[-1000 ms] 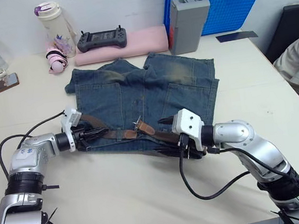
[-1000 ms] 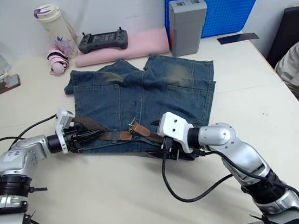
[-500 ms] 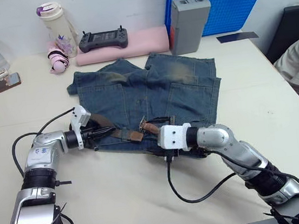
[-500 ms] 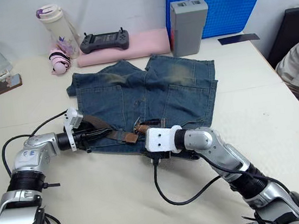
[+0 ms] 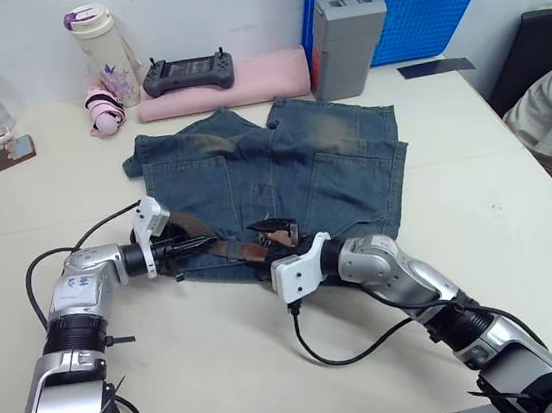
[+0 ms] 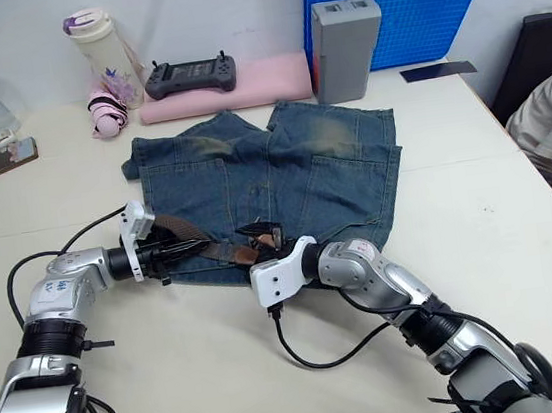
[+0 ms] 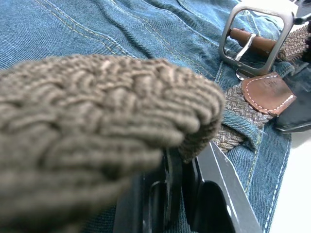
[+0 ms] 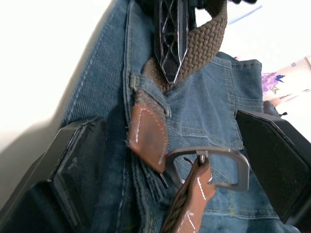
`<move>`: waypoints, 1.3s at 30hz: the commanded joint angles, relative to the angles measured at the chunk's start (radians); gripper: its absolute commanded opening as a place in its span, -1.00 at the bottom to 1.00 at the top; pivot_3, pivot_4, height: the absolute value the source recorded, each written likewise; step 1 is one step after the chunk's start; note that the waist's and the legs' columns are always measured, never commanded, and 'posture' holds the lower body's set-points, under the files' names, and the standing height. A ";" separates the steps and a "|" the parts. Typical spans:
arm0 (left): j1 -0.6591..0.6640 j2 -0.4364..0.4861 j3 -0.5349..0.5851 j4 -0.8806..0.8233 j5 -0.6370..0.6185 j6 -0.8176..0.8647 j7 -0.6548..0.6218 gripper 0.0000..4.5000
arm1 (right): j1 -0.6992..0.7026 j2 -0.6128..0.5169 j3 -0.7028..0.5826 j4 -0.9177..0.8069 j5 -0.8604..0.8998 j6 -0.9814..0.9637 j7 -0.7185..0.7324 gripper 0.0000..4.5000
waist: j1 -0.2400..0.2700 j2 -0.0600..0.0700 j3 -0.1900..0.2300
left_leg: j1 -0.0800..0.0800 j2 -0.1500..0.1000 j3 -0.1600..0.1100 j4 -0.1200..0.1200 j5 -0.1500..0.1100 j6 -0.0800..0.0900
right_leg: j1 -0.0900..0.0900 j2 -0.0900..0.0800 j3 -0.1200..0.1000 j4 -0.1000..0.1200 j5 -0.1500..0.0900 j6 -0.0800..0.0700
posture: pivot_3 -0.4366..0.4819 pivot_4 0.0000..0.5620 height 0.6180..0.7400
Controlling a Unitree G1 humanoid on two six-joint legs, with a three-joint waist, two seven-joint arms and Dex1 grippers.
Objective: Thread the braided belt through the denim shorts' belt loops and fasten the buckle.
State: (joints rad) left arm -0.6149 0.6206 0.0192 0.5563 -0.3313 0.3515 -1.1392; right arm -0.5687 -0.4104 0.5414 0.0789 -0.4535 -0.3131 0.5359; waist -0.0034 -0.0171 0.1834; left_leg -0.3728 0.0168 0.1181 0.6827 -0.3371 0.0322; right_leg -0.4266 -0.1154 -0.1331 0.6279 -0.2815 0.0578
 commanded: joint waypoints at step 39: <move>0.334 0.036 0.197 -0.596 -0.150 0.411 0.253 -0.98 | 0.063 -0.006 -0.042 -0.078 -0.003 0.031 0.063 -1.00 | -0.025 0.000 0.000 | 0.000 0.002 -0.001 0.000 0.000 -0.001 | 0.000 0.000 0.001 0.001 0.000 0.000 | -0.05 -0.47 0.80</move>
State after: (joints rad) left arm -0.3022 0.6581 0.1922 0.0393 -0.4570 0.7346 -0.9209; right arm -0.5129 -0.4120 0.5272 0.0355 -0.4653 -0.2841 0.5963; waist -0.0282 -0.0171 0.1834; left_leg -0.3723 0.0184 0.1172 0.6827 -0.3368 0.0315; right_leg -0.4266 -0.1150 -0.1320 0.6285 -0.2815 0.0577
